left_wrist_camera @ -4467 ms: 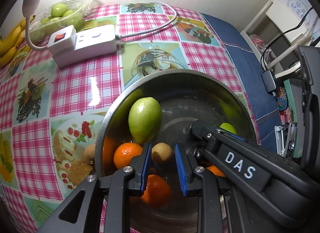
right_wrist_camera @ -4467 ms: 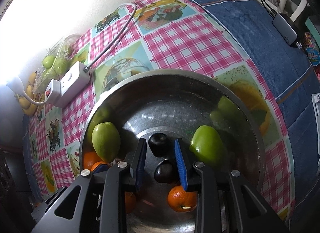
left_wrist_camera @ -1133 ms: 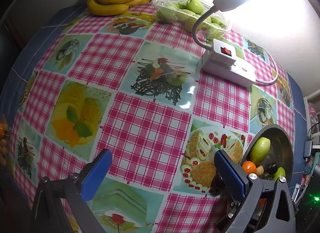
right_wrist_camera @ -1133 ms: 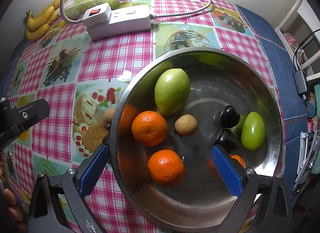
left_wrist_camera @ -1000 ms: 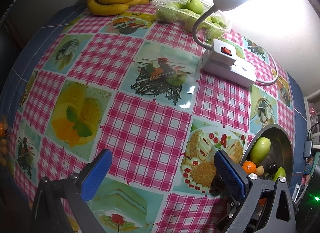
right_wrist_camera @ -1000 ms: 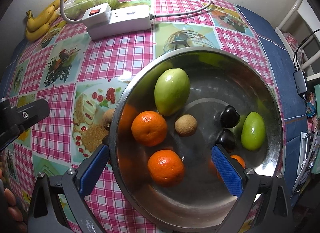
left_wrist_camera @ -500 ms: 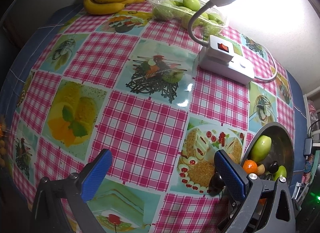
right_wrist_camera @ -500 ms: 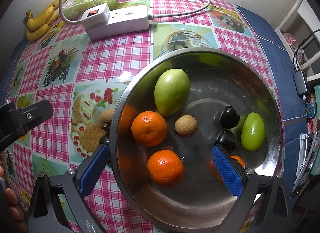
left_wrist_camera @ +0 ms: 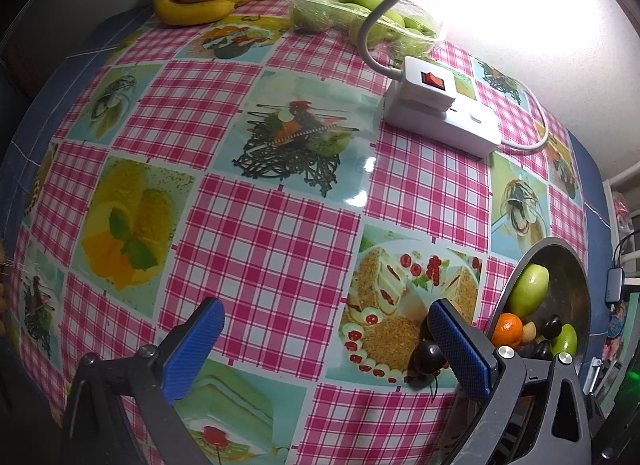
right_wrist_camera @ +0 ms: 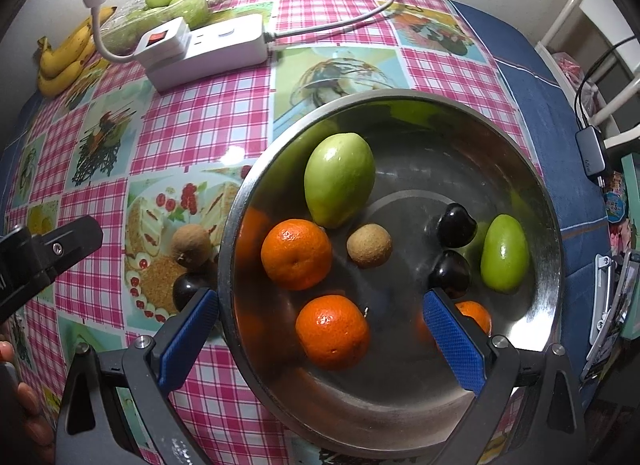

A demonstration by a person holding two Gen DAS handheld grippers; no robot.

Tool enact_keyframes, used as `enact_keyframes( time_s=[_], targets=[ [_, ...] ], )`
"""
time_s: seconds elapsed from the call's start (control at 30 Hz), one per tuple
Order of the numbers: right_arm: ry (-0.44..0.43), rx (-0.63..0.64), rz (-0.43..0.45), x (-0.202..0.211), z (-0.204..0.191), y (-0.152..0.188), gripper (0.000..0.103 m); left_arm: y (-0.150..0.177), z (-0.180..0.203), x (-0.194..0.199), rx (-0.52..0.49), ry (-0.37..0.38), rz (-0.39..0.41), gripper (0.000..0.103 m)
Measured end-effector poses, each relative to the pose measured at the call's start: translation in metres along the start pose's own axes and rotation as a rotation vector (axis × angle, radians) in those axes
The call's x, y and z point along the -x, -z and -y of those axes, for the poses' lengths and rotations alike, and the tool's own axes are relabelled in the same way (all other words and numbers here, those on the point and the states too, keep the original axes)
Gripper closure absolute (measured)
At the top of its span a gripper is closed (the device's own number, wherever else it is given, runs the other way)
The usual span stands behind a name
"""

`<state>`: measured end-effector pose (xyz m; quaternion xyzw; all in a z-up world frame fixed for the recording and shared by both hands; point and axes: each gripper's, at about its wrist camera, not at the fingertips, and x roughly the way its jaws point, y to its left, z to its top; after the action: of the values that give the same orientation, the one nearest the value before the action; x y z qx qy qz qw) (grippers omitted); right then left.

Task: Organize fruits
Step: 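Lower the right tool onto the last dark plum on the cloth and close it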

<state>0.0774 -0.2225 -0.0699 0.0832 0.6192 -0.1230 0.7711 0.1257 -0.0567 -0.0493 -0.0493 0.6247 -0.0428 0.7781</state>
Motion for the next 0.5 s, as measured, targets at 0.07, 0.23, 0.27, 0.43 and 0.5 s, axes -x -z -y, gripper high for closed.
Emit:
enact_keyframes(
  time_s=[0.07,0.23,0.27,0.43,0.5],
  targets=[
    [-0.001,-0.006,-0.001,-0.002,0.004,-0.001,0.001,0.000,0.002,0.000,-0.003,0.005,-0.002,0.000],
    [-0.003,-0.013,0.007,0.001,0.012,-0.001,0.001,0.001,0.002,-0.001,-0.005,0.005,-0.006,0.000],
    [-0.004,-0.017,0.014,0.004,0.013,-0.002,0.001,0.001,0.002,0.000,-0.003,0.006,-0.005,0.000],
    [-0.066,-0.026,0.051,0.017,0.009,-0.005,0.001,-0.001,-0.005,0.008,0.019,0.016,0.013,0.000],
    [-0.098,-0.015,0.051,0.019,0.002,-0.005,0.001,-0.002,-0.010,0.014,0.029,0.009,0.028,0.000]
  ],
)
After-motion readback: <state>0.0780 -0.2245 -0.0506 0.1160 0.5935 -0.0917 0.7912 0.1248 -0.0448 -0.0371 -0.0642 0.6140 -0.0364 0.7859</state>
